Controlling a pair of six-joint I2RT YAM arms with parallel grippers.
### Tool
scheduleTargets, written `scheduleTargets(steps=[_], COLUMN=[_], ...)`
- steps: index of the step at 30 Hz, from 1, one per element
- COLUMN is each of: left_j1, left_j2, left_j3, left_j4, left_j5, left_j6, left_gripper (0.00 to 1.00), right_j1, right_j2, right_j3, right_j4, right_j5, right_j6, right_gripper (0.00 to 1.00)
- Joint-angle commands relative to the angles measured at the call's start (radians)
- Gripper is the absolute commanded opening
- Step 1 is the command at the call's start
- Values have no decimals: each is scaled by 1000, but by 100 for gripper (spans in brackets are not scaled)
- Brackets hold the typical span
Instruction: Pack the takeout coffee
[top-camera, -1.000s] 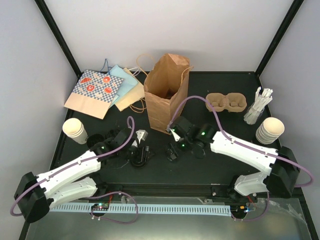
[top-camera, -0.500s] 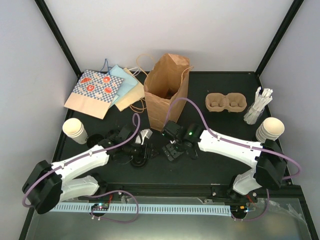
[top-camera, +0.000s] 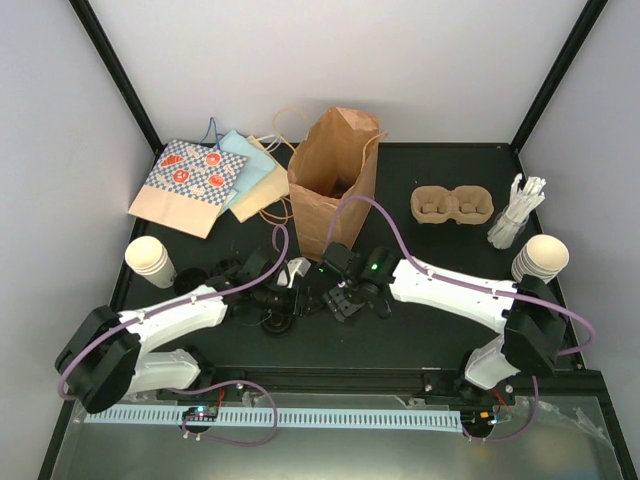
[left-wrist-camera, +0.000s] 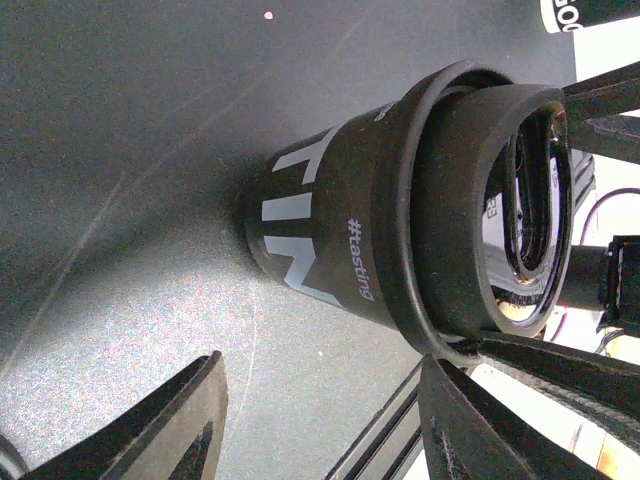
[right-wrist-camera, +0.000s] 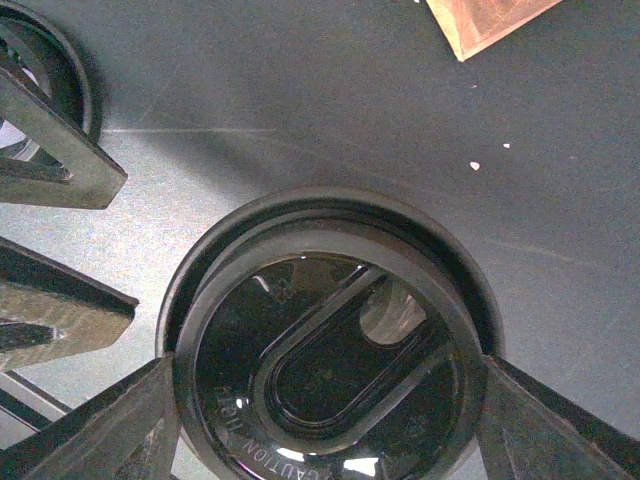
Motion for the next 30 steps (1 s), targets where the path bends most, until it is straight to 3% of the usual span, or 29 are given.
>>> scheduleTargets(steps=[1,12,15,24,30], left_j1=[7,61,107,198,248], left_j2=[3,-165,-242,-438,-462], left_j3=[5,39,68,131,173], left_j4=[46,-113,-211,-375,-428], left_j5=[19,-32,-39,-108,-112], left_j6=[-8,40,66,126,160], left_gripper=[55,53,54,54,55], right_j1=[11,-9,-101,-433,-500], right_j2=[18,-105,-133,-263,-282], right_j3=[13,-8,3,-37,0], right_j4=[-12,16,7,66,5], right_j5=[34,52,-71,-655,-726], right_j6=[0,-29,-24,-26,-54], right_gripper=[78,74,67,67,67])
